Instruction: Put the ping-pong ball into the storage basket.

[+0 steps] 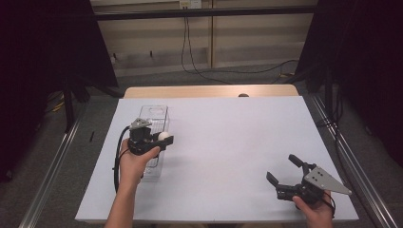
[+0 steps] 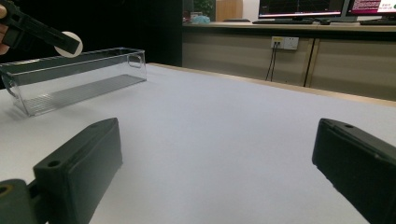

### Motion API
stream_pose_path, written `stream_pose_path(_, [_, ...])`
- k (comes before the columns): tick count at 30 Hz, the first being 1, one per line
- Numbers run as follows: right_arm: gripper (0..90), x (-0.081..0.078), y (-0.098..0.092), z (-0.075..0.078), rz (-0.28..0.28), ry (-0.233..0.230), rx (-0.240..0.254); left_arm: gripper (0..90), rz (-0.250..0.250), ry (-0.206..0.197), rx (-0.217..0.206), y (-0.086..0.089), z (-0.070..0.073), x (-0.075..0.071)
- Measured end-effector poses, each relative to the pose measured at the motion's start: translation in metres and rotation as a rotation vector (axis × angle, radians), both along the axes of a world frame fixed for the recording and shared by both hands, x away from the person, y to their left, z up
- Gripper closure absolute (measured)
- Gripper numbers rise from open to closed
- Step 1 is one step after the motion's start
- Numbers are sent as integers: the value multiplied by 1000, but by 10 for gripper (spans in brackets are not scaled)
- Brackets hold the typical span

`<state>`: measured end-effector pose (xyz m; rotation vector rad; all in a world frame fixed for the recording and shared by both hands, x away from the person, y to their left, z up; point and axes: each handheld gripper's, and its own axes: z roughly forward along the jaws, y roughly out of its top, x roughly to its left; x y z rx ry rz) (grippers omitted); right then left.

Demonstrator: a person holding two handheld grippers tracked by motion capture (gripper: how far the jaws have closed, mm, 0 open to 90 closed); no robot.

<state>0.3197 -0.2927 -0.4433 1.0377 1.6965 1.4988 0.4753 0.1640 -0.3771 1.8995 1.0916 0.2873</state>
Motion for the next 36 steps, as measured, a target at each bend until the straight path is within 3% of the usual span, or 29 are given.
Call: stream_pose_path(36, [11,1,1,0,-2,-4,4,512,51,-19,27,20,5,1])
